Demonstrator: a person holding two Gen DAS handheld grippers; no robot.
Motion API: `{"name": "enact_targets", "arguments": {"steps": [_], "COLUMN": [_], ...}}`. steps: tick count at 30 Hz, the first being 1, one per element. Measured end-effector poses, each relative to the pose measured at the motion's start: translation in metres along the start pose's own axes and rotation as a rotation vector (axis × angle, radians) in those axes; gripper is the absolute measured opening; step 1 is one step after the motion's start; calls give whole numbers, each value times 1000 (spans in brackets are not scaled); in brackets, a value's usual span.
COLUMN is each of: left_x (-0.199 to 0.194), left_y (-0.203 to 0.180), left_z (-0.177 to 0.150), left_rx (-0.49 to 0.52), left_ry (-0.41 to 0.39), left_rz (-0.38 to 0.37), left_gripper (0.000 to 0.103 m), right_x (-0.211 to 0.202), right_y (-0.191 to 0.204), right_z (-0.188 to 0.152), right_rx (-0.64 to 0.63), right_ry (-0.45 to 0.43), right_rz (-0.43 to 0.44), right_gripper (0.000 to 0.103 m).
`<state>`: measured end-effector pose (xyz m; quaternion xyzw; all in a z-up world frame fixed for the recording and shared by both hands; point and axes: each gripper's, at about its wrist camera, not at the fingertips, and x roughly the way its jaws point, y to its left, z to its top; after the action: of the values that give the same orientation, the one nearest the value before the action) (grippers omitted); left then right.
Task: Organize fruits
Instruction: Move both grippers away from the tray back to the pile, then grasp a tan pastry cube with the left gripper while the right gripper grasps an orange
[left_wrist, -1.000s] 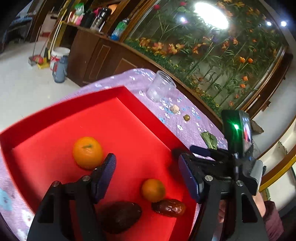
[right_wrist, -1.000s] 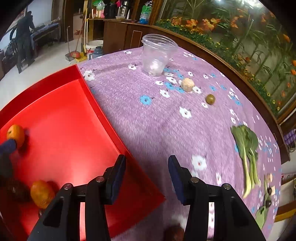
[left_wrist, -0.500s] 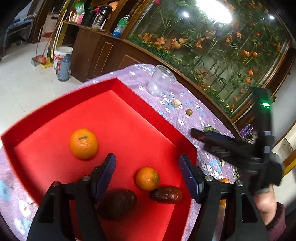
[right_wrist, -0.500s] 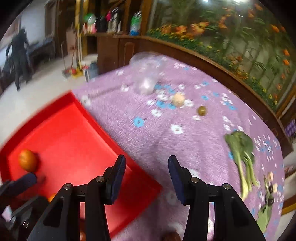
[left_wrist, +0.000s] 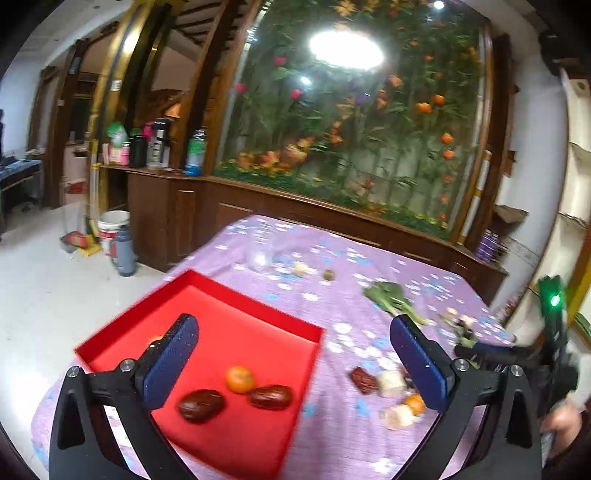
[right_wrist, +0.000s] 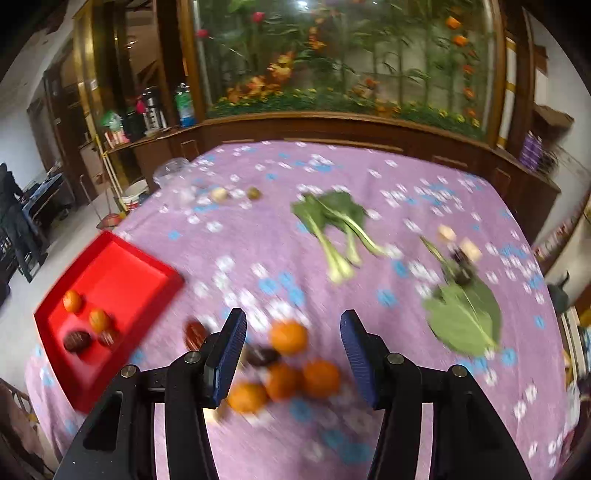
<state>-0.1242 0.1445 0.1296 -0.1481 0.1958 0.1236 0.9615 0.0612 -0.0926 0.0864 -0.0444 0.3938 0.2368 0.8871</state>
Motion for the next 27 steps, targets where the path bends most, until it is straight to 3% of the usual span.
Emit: {"name": "enact_targets", "arguments": {"steps": [8, 10, 15, 20, 25, 27], "left_x": [41, 50, 76, 91, 107, 114], "left_y": [-28, -30, -45, -66, -85, -90], "left_z": [-28, -37, -58, -76, -82, -84], "left_rx": [7, -7, 19, 81, 158, 175], "left_ry": [221, 264, 379, 437, 468, 482], "left_rz": [-52, -76, -151, -202, -237, -239], "left_gripper": [103, 97, 64, 64, 63, 63], "right_x": [12, 19, 33, 31, 32, 40], "right_y": [-24, -21, -12, -22, -56, -69], "right_z": [-49, -55, -64, -64, -49, -46], "right_rx": [70, 75, 90, 122, 192, 265], "right_ry": [56, 66, 82, 42, 6, 5], "right_rz": [128, 163, 227, 212, 158, 175], "right_gripper": [57, 58, 58, 58, 57, 56]}}
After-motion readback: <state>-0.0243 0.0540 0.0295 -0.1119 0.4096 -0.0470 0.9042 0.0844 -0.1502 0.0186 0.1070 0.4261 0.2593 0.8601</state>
